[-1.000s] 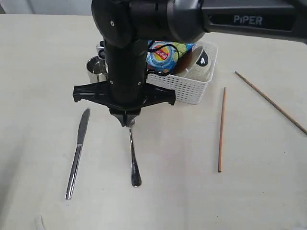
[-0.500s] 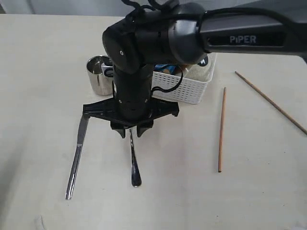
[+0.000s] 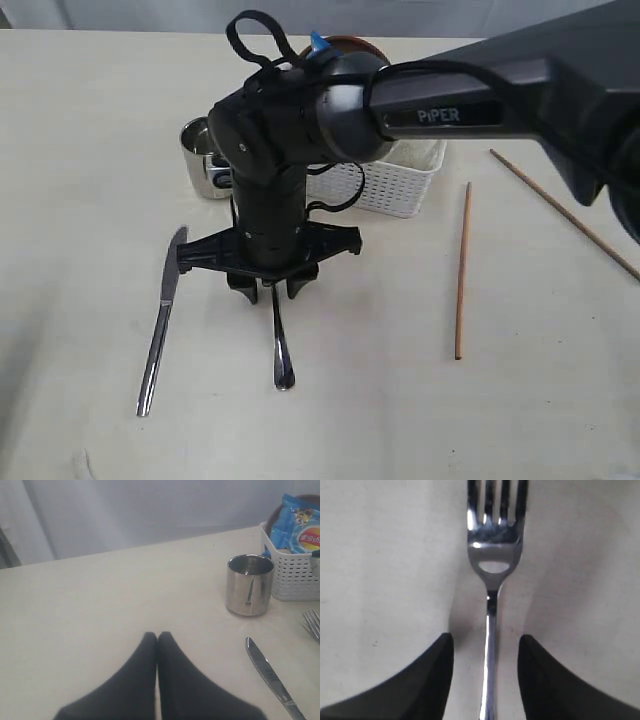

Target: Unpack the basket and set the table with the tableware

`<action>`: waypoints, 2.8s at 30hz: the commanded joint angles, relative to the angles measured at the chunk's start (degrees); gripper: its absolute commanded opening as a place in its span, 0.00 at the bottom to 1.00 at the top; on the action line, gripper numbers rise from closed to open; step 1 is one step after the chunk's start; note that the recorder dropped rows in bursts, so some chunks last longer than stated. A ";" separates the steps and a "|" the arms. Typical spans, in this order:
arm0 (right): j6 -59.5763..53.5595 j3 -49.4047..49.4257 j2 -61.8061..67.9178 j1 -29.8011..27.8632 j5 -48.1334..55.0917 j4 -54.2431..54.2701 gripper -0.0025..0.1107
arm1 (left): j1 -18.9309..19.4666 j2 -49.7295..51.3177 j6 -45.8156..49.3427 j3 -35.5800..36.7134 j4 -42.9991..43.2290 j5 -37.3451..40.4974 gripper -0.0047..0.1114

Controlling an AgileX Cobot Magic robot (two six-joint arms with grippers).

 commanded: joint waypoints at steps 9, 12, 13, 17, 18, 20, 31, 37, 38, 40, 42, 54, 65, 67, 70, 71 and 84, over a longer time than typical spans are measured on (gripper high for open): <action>0.03 -0.43 1.00 -0.25 -3.25 6.89 0.02 | 0.14 -0.19 -0.02 0.13 -0.49 -0.42 0.04; -0.18 -0.43 0.38 0.52 -6.89 11.23 0.02 | 0.14 -0.19 -0.02 0.13 -0.49 -0.42 0.04; -0.06 -0.43 0.12 1.44 -8.37 11.40 0.02 | 0.14 -0.19 -0.02 0.13 -0.49 -0.42 0.04; 0.56 -0.43 0.11 3.11 -9.26 11.63 0.02 | 0.14 -0.19 -0.02 0.13 -0.49 -0.42 0.04; 0.56 -0.43 0.11 3.26 -9.26 12.01 0.02 | 0.14 -0.19 -0.02 0.13 -0.49 -0.42 0.04; 0.41 -0.43 0.11 3.26 -9.37 13.11 0.02 | 0.14 -0.19 -0.02 0.13 -0.49 -0.42 0.04; -0.78 -0.43 0.42 3.12 -13.24 14.14 0.02 | 0.14 -0.19 -0.02 0.13 -0.49 -0.42 0.04; -2.78 -0.43 0.65 3.12 -12.89 13.93 0.02 | 0.14 -0.19 -0.02 0.13 -0.49 -0.42 0.04; -2.78 -0.43 0.65 3.12 -12.89 13.93 0.02 | 0.14 -0.19 -0.02 0.13 -0.49 -0.42 0.04; -3.11 -0.43 0.65 3.12 -12.64 13.93 0.02 | 0.14 -0.19 -0.02 0.13 -0.49 -0.42 0.04; -3.26 -0.43 0.65 3.12 -11.60 13.93 0.02 | 0.14 -0.19 -0.02 0.13 -0.49 -0.42 0.04; -6.27 -0.43 1.32 3.12 -12.59 15.92 0.02 | 0.14 -0.19 -0.02 0.13 -0.49 -0.42 0.04; -3.25 -0.43 1.32 3.12 -12.13 14.06 0.29 | 0.14 -0.19 -0.02 0.13 -0.49 -0.42 0.04; -2.53 -0.43 1.32 3.12 -11.34 12.80 0.29 | 0.14 -0.19 -0.02 0.13 -0.49 -0.42 0.04; -2.40 -0.43 1.32 3.12 -10.85 11.93 0.29 | 0.14 -0.19 -0.02 0.13 -0.49 -0.42 0.04; -2.40 -0.43 1.32 3.12 -10.85 11.93 0.29 | 0.14 -0.19 -0.02 0.13 -0.49 -0.42 0.04; -3.41 -10.56 -0.67 -2.72 -1.87 9.17 0.29 | 0.14 -0.19 -0.02 0.13 -0.49 -0.42 0.04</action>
